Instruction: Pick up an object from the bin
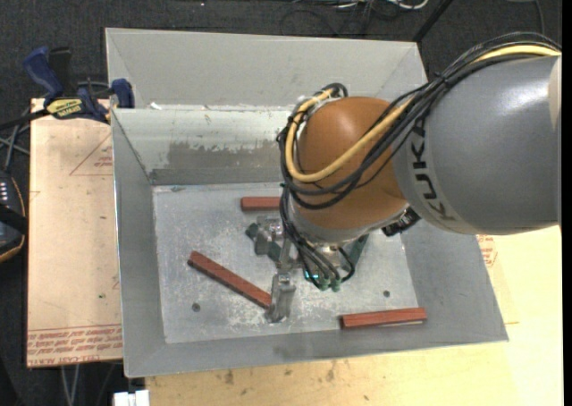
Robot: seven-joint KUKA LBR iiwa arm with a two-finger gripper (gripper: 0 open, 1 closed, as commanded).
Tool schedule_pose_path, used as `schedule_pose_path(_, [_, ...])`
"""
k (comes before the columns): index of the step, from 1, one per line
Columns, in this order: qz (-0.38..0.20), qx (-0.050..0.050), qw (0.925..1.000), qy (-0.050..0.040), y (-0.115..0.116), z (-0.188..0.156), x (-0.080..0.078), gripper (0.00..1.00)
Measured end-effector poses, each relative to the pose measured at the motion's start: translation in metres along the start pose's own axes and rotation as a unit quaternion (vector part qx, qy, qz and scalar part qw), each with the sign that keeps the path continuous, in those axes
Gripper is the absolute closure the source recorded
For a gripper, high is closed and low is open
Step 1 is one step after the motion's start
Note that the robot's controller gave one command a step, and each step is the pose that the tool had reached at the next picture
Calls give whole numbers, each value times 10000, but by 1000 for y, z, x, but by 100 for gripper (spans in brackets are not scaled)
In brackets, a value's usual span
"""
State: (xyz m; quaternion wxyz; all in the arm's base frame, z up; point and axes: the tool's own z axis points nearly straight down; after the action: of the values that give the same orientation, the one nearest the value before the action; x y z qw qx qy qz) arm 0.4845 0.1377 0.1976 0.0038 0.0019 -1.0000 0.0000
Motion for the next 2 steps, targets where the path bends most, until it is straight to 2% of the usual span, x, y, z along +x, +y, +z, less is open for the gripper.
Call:
schedule_pose_path(1, [17,-5,10000,-36,-1,-4,-2,0])
schedule_pose_path(2, [175,-15,9998,-69,5,53,-11,0])
